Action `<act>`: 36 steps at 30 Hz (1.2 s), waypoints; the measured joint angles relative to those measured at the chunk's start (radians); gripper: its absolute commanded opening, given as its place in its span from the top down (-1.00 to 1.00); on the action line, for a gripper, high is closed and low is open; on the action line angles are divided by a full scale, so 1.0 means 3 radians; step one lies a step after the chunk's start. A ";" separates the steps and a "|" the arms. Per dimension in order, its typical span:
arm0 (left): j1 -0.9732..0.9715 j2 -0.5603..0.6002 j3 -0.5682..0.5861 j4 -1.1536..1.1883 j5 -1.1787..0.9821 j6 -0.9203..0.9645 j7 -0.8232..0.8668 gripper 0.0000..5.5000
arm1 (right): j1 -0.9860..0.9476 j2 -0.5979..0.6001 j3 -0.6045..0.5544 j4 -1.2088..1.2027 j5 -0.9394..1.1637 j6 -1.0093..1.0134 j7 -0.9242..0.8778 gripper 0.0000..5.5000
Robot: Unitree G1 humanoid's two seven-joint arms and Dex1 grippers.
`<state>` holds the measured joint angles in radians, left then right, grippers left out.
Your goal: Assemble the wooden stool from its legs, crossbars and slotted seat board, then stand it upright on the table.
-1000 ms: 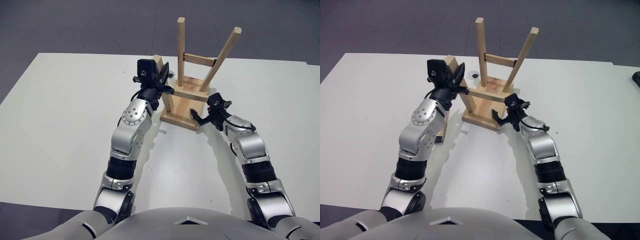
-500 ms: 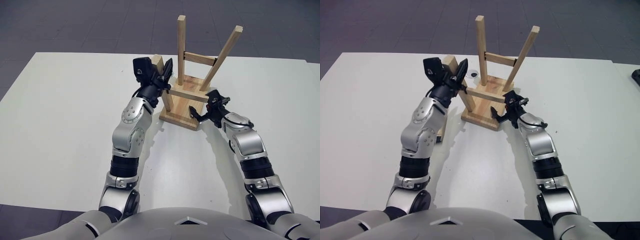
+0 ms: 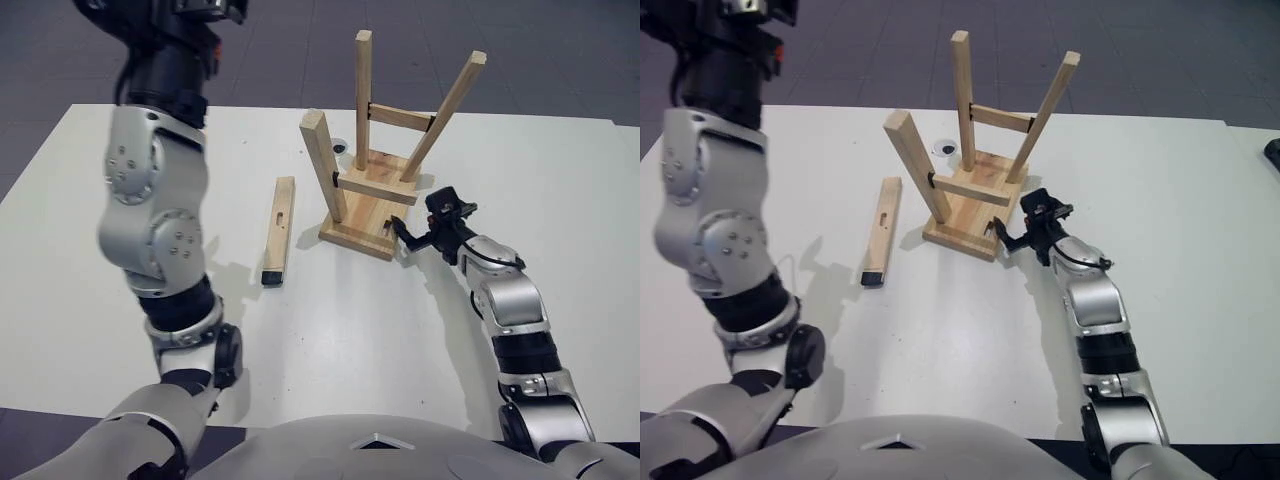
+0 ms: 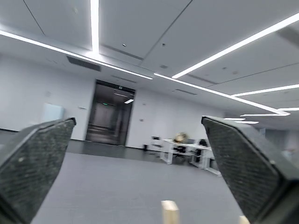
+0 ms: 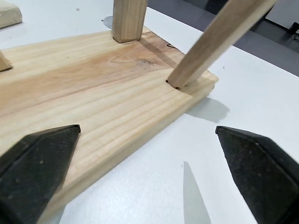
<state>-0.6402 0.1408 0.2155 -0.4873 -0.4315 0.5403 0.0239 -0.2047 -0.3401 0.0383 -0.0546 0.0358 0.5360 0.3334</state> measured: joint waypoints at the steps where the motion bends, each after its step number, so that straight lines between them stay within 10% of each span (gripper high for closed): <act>1: 0.0037 0.0060 -0.0006 -0.0001 0.0022 0.0101 -0.0001 -0.95 | 0.0067 0.0000 -0.0067 -0.0100 0.0034 0.0005 -0.0015 -0.96; 9: 0.1487 0.0237 -0.0777 -0.0004 0.0292 0.1298 0.0080 -0.95 | 0.0307 -0.0027 -0.0927 -0.0739 0.0363 0.0030 -0.0257 -0.96; 19: 0.1618 0.0242 -0.0869 0.0211 0.0314 0.1864 -0.0035 -0.95 | 0.0265 0.0002 -0.1137 -0.0744 0.0508 -0.0001 -0.0412 -0.96; 36: 0.1547 0.0621 -0.0993 0.0455 0.0326 0.2196 -0.0519 0.06 | -0.0025 0.0110 -0.1183 -0.0823 0.0691 -0.0161 -0.0601 -0.96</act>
<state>-0.1761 0.3271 -0.0825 -0.3508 -0.3336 1.1992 -0.1319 -0.2123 -0.3070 -0.3166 -0.3014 0.2432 0.4876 0.1530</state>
